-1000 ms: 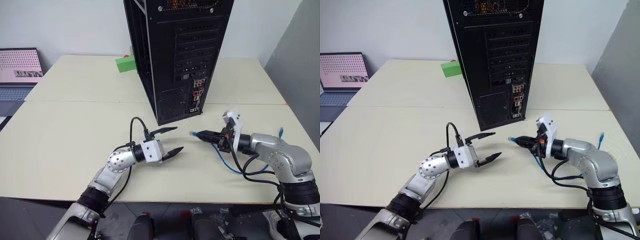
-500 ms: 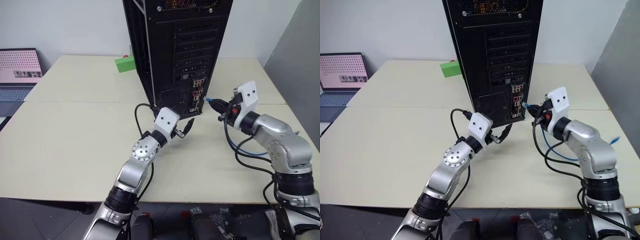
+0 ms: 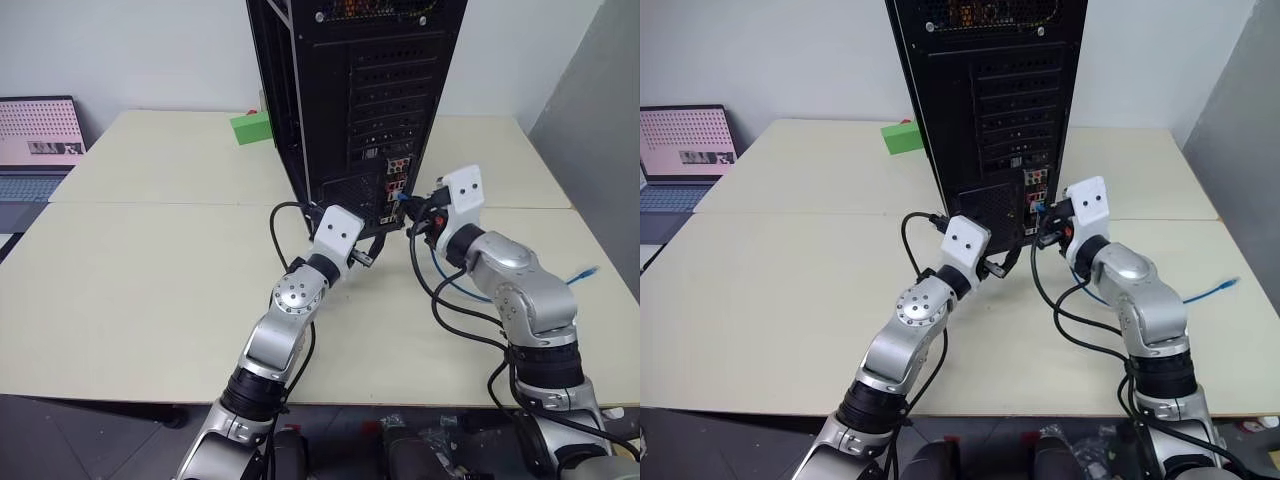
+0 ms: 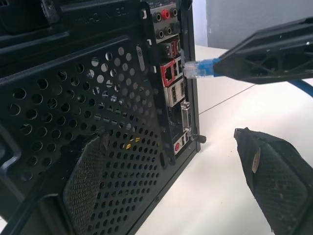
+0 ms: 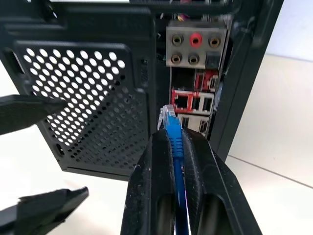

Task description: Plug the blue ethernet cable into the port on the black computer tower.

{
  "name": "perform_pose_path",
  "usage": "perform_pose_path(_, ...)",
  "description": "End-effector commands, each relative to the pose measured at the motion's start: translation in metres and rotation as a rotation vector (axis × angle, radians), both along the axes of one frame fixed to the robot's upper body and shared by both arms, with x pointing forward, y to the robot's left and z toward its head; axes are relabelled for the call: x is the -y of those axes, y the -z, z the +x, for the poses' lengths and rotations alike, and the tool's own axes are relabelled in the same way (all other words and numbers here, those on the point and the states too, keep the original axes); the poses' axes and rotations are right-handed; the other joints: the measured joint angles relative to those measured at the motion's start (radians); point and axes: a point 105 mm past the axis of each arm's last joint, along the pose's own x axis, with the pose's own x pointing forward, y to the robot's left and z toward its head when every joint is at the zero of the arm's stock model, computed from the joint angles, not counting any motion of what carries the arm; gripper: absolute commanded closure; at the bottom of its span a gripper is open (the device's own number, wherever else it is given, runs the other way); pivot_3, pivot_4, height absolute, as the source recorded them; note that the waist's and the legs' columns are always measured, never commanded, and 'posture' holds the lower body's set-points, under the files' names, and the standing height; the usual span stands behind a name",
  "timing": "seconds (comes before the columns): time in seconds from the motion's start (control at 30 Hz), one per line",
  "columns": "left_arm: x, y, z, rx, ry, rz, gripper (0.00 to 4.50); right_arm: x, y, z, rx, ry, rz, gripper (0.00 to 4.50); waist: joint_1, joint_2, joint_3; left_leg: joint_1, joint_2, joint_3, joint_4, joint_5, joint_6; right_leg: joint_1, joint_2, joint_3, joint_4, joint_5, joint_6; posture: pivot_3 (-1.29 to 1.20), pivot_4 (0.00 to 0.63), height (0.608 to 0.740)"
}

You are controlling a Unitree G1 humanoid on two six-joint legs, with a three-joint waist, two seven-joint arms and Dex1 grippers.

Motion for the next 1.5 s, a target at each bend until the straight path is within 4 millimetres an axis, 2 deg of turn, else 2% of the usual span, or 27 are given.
perform_pose_path(0.03, -0.001, -0.022, -0.002, 0.07, -0.005, -0.03, 0.16, -0.005, -0.02, 0.001, 0.071, -0.002, 0.021, 4.5, 0.0, 0.0, 0.0, 0.0, 0.0, 0.0, 0.0, 0.0, 0.0, 0.0, 0.0, 0.0, 0.0, 0.0, 0.0, 0.0, 0.15, 0.74)
perform_pose_path(0.6, 0.006, -0.024, -0.006, 0.063, 0.016, -0.081, 0.16, -0.003, -0.023, 0.015, 0.073, 0.035, 0.018, 4.5, 0.0, 0.0, 0.0, 0.0, 0.0, 0.0, 0.0, 0.0, 0.0, 0.0, 0.0, 0.0, 0.0, 0.0, 0.0, 0.0, 0.15, 0.74)
perform_pose_path(1.5, 0.011, -0.02, -0.007, 0.05, 0.027, -0.083, 0.16, -0.01, -0.022, 0.018, 0.08, 0.023, 0.015, 4.5, 0.0, 0.0, 0.0, 0.0, 0.0, 0.0, 0.0, 0.0, 0.0, 0.0, 0.0, 0.0, 0.0, 0.0, 0.0, 0.0, 0.15, 0.74)
